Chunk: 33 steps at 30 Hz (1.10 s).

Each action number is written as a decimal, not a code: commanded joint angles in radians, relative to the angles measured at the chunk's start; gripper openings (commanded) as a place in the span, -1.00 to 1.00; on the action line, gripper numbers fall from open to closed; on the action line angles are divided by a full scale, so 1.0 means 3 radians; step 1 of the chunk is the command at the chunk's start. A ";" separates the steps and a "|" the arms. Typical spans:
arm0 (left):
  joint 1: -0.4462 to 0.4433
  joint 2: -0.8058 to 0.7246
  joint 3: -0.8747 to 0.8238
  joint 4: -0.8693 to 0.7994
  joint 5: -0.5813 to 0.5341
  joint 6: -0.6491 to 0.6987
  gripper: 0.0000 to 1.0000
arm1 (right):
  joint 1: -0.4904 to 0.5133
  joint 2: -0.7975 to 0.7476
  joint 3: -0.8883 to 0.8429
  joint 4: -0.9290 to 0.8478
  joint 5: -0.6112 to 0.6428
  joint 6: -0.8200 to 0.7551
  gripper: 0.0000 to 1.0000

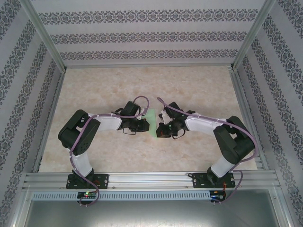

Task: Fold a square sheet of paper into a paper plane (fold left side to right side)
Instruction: Third fold the triangle at the center of the table.

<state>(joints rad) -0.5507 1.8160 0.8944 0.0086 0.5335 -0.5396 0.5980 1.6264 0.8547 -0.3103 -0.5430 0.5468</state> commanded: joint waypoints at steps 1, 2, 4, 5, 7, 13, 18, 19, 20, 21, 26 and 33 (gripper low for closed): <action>-0.0049 0.0055 -0.0012 -0.0047 -0.0198 -0.0006 -0.71 | 0.0010 -0.0001 0.0037 0.0143 -0.0096 0.0098 -1.00; -0.0046 0.0056 -0.0015 -0.0039 -0.0200 -0.0006 -0.70 | 0.0016 0.0057 0.0060 0.0192 -0.0105 0.0125 -1.00; -0.0053 0.0063 -0.0005 -0.0034 -0.0193 -0.0011 -0.71 | 0.0019 0.0179 0.0108 0.0249 -0.0114 0.0148 -1.00; -0.0056 0.0072 0.0000 -0.0029 -0.0194 -0.0016 -0.71 | 0.0026 0.0244 0.0124 0.0271 -0.0122 0.0163 -1.00; -0.0061 0.0071 0.0010 -0.0037 -0.0199 -0.0017 -0.71 | 0.0026 0.0342 0.0119 0.0277 -0.0133 0.0167 -1.00; -0.0068 0.0082 0.0030 -0.0089 -0.0241 -0.0010 -0.70 | 0.0031 0.0368 -0.0084 0.0264 -0.0130 0.0183 -1.00; -0.0067 0.0102 0.0070 -0.0145 -0.0286 -0.0001 -0.71 | 0.0016 0.0248 -0.0269 0.0170 -0.0073 0.0160 -1.00; -0.0063 0.0113 0.0093 -0.0179 -0.0298 0.0011 -0.71 | 0.0014 0.0227 -0.0305 0.0156 -0.0087 0.0156 -1.00; -0.0061 0.0126 0.0116 -0.0190 -0.0286 0.0018 -0.71 | 0.0011 0.0210 -0.0330 0.0125 -0.0076 0.0142 -1.00; -0.0062 0.0138 0.0139 -0.0204 -0.0270 0.0027 -0.71 | 0.0002 0.0190 -0.0350 0.0091 -0.0072 0.0127 -1.00; -0.0066 0.0159 0.0177 -0.0179 -0.0257 0.0005 -0.71 | -0.0091 0.0026 -0.0511 0.0038 -0.0091 0.0087 -1.00; -0.0064 -0.0119 0.0283 -0.0261 -0.0078 -0.0010 -0.59 | -0.0242 -0.0372 -0.0318 0.0014 -0.0049 -0.0040 -0.94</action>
<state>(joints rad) -0.5636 1.8328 0.9455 -0.0231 0.5110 -0.5400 0.5373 1.5692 0.7170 -0.2771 -0.5747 0.5755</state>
